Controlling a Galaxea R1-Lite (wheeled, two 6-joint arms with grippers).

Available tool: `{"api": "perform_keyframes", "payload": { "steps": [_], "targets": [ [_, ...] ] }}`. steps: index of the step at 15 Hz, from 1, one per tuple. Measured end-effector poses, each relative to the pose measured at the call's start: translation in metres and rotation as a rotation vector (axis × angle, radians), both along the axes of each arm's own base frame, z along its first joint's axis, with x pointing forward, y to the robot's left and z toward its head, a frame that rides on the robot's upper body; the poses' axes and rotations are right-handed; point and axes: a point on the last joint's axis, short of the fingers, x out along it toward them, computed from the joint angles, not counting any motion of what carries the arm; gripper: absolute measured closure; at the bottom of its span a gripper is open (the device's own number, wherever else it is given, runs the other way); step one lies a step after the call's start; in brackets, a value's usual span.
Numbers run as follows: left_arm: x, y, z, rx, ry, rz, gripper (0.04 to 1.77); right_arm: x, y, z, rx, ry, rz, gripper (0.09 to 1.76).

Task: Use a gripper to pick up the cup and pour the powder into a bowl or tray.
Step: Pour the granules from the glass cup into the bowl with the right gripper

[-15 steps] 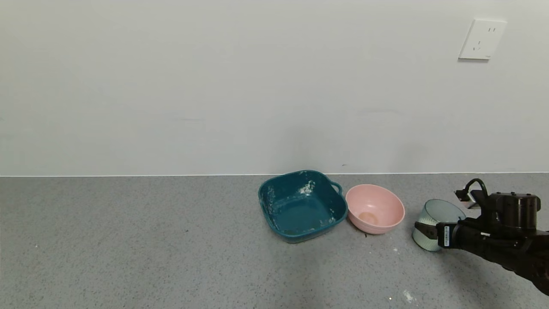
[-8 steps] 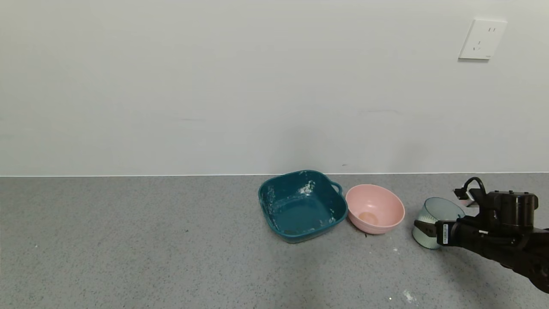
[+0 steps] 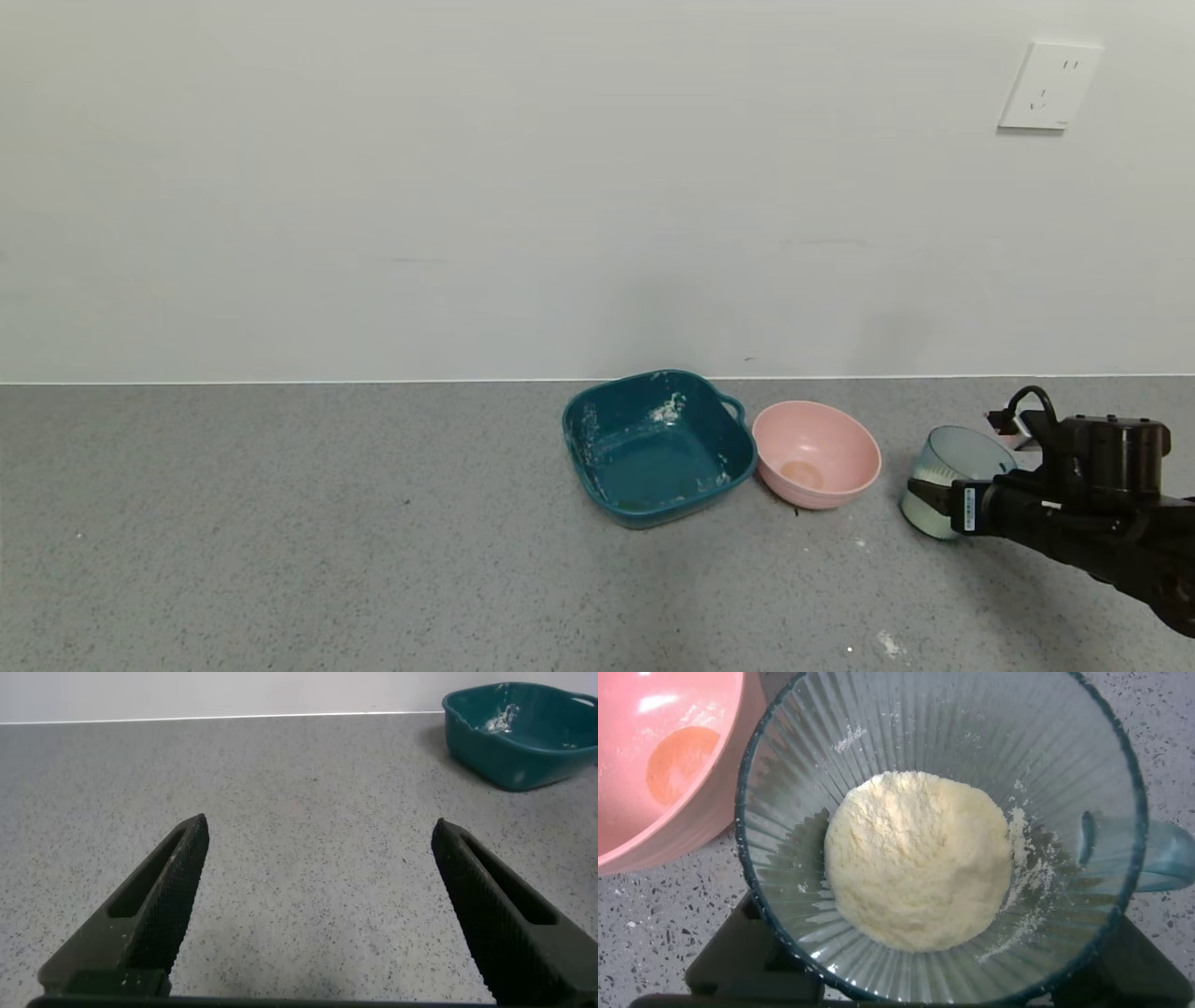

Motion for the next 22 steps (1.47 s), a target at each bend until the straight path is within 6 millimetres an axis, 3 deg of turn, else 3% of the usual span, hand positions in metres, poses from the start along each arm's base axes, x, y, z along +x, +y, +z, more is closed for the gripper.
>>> {"api": "perform_keyframes", "payload": {
  "steps": [6, 14, 17, 22],
  "targets": [
    [0.0, 0.0, 0.0, 0.0, -0.001, 0.0, 0.09, 0.0, -0.003, 0.008, -0.024, -0.025, 0.002, 0.5],
    [0.0, 0.0, 0.0, 0.0, -0.001, 0.0, 0.09, -0.01, -0.004, 0.047, -0.07, -0.04, 0.024, 0.5],
    [0.0, 0.0, 0.0, 0.0, 0.0, 0.0, 0.09, -0.012, -0.006, 0.07, -0.131, -0.05, 0.049, 0.5],
    [0.0, 0.0, 0.0, 0.0, -0.001, 0.0, 0.09, -0.011, -0.007, 0.09, -0.252, -0.057, 0.081, 0.5]
  ]
}}
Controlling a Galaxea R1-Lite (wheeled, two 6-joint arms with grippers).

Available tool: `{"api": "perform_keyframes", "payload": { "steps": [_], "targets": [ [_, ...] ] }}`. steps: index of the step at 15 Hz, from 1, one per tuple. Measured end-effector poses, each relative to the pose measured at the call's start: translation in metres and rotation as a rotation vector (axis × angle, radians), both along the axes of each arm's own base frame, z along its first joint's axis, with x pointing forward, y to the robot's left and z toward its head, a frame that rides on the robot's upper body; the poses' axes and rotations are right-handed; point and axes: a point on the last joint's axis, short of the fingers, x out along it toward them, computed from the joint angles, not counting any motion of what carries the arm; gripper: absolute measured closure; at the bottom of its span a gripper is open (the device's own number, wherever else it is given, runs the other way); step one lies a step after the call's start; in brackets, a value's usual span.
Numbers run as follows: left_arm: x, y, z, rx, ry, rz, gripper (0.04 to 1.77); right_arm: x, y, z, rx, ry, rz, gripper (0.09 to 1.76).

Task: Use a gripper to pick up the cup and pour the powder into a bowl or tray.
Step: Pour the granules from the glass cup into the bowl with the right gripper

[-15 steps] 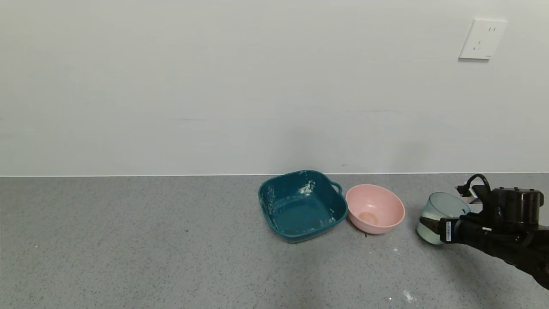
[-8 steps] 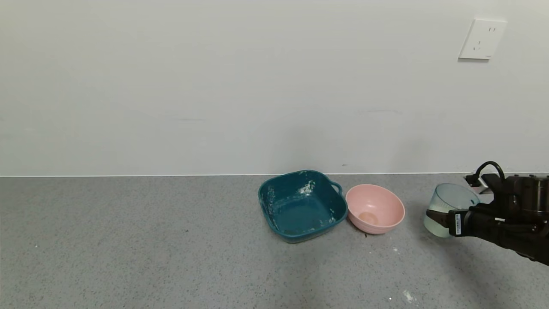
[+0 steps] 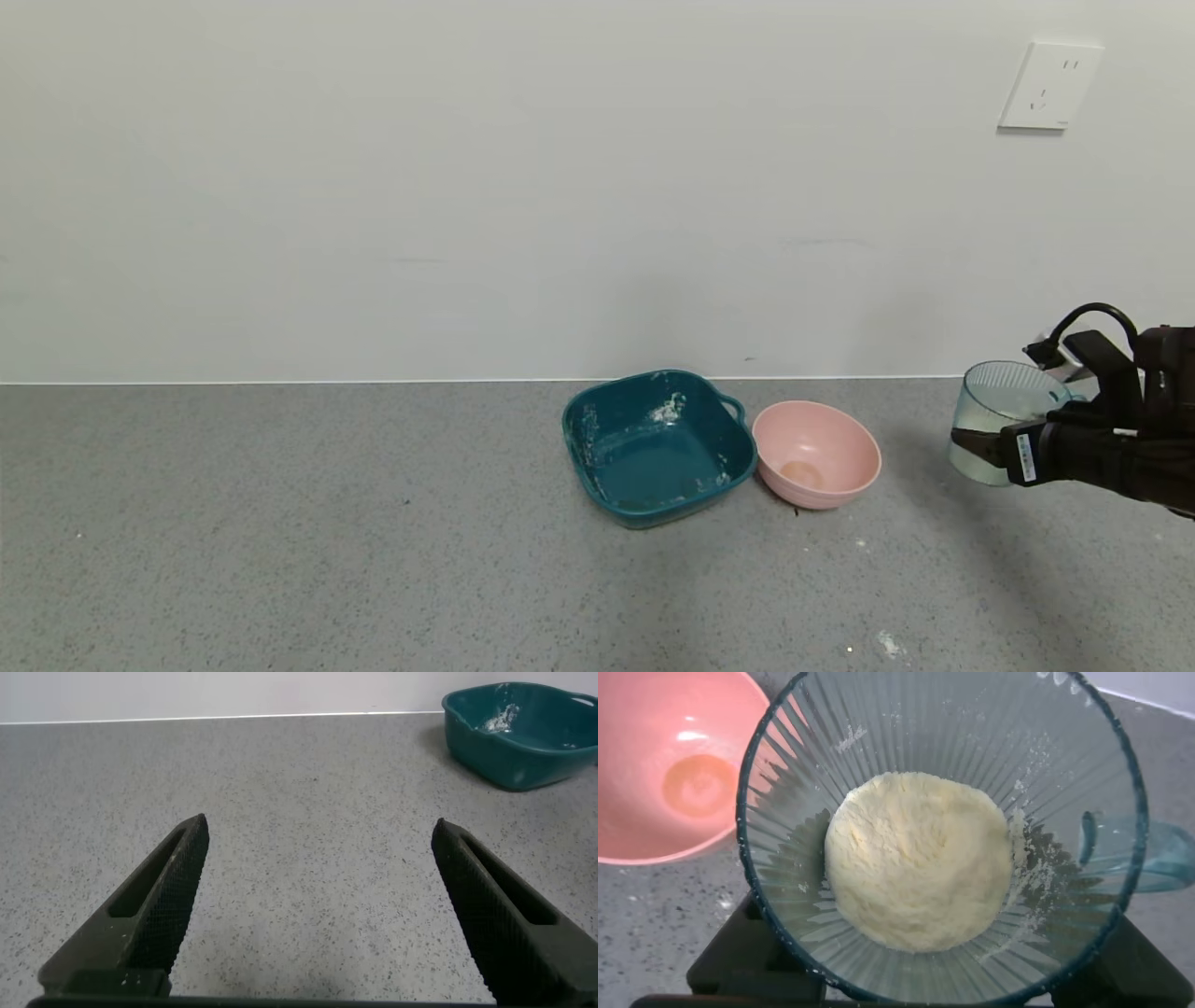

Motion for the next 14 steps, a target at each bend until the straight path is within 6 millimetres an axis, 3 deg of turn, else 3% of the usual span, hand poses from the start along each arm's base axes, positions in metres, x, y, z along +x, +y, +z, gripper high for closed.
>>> {"api": "perform_keyframes", "payload": {
  "steps": [8, 14],
  "targets": [
    [0.0, 0.0, 0.0, 0.0, 0.0, 0.0, 0.09, 0.013, 0.002, 0.024, -0.285, -0.021, 0.053, 0.5],
    [0.0, 0.0, 0.0, 0.0, 0.001, 0.0, 0.09, 0.021, 0.025, 0.031, -0.435, -0.022, 0.142, 0.5]
  ]
}}
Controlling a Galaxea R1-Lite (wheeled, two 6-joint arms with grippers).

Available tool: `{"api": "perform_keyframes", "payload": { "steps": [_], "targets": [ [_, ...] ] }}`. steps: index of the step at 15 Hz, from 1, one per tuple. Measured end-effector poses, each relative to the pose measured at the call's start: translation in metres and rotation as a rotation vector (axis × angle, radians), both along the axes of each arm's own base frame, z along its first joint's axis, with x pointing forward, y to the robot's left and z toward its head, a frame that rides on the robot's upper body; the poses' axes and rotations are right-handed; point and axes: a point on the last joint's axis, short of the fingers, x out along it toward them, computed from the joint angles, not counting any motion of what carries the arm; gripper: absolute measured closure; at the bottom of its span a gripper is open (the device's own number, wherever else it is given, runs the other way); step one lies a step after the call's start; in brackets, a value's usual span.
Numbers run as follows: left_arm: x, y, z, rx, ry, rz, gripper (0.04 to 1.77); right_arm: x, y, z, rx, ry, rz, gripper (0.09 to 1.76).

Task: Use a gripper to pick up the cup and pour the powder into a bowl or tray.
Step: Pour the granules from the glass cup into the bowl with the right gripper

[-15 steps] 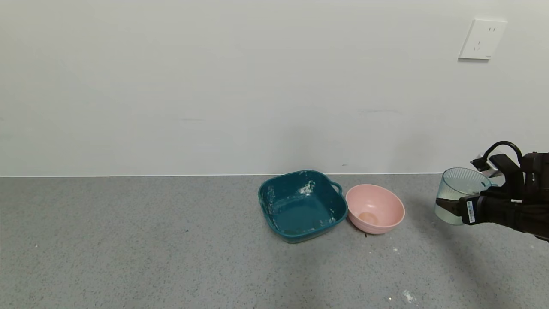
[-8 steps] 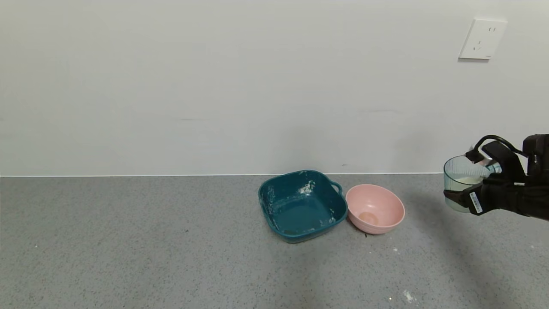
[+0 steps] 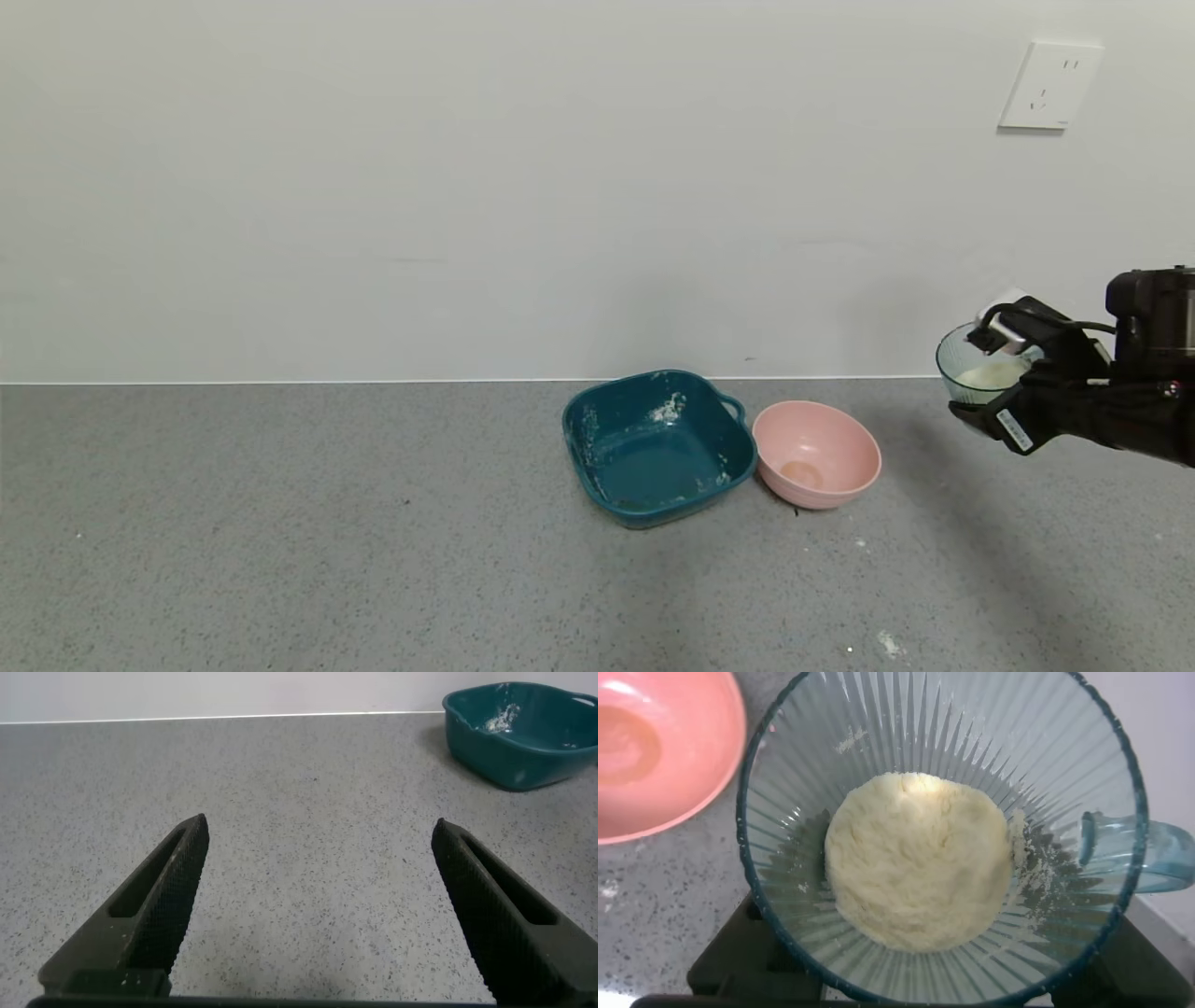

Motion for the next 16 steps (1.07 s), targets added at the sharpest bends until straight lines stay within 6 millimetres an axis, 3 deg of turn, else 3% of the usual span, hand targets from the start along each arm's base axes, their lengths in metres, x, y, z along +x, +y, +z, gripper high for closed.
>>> {"api": "perform_keyframes", "payload": {
  "steps": [5, 16],
  "targets": [
    [0.0, 0.0, 0.0, 0.0, 0.0, 0.0, 0.09, 0.003, 0.022, 0.002, -0.179, 0.019, 0.033, 0.51],
    [0.0, 0.0, 0.0, 0.0, 0.0, 0.0, 0.09, 0.016, 0.043, -0.009, -0.48, 0.072, 0.098, 0.51]
  ]
}}
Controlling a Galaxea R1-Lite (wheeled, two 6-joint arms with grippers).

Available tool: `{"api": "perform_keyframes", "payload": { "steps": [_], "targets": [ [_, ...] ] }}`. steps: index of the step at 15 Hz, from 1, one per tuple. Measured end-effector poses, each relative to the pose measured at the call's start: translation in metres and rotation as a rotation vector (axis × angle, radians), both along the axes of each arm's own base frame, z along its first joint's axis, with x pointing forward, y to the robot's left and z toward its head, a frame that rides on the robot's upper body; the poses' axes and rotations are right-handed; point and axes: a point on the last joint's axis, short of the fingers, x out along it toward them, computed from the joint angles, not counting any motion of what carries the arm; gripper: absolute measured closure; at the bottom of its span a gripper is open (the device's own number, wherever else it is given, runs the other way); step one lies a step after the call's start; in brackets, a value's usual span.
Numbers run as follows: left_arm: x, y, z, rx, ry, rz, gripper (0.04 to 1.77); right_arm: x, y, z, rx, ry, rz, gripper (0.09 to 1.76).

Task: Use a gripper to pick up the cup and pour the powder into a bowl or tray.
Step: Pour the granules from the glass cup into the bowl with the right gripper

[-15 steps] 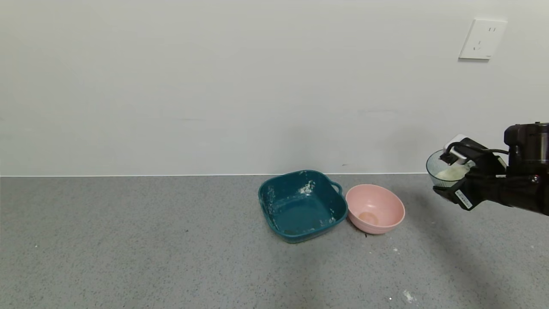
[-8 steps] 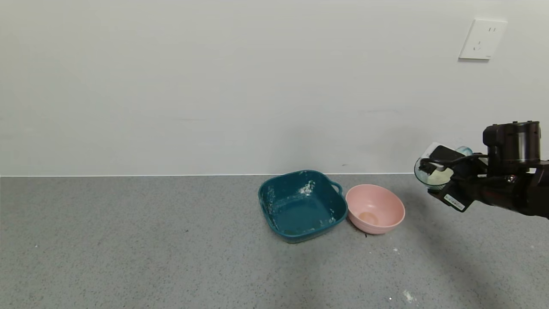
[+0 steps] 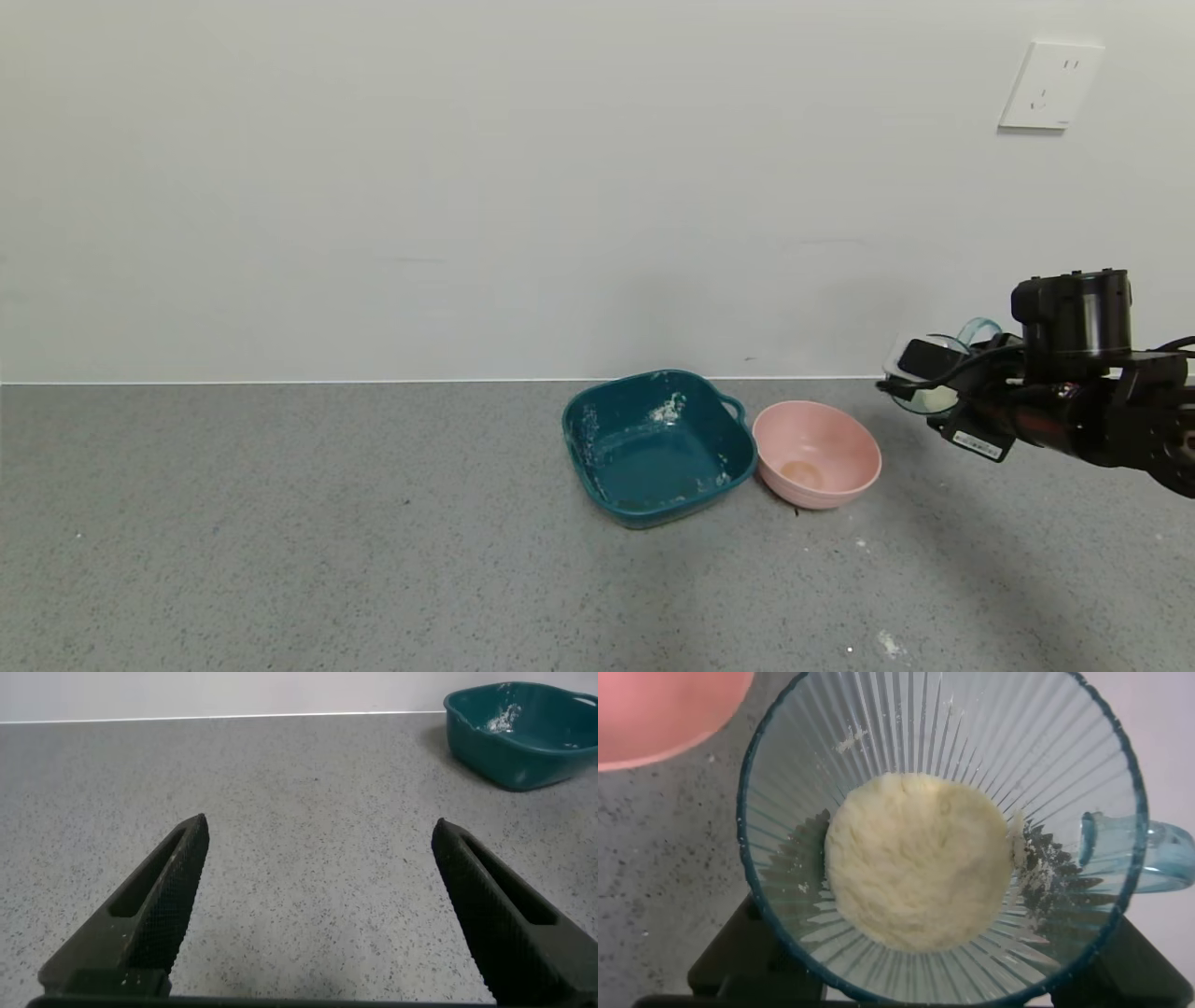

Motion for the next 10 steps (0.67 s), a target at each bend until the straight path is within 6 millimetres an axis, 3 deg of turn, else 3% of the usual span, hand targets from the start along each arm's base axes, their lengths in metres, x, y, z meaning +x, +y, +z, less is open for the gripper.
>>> {"api": "perform_keyframes", "payload": {
  "steps": [10],
  "targets": [
    [0.0, 0.0, 0.0, 0.0, 0.0, 0.0, 0.09, 0.016, 0.029, -0.01, -0.239, 0.007, 0.089, 0.51]
  ]
}}
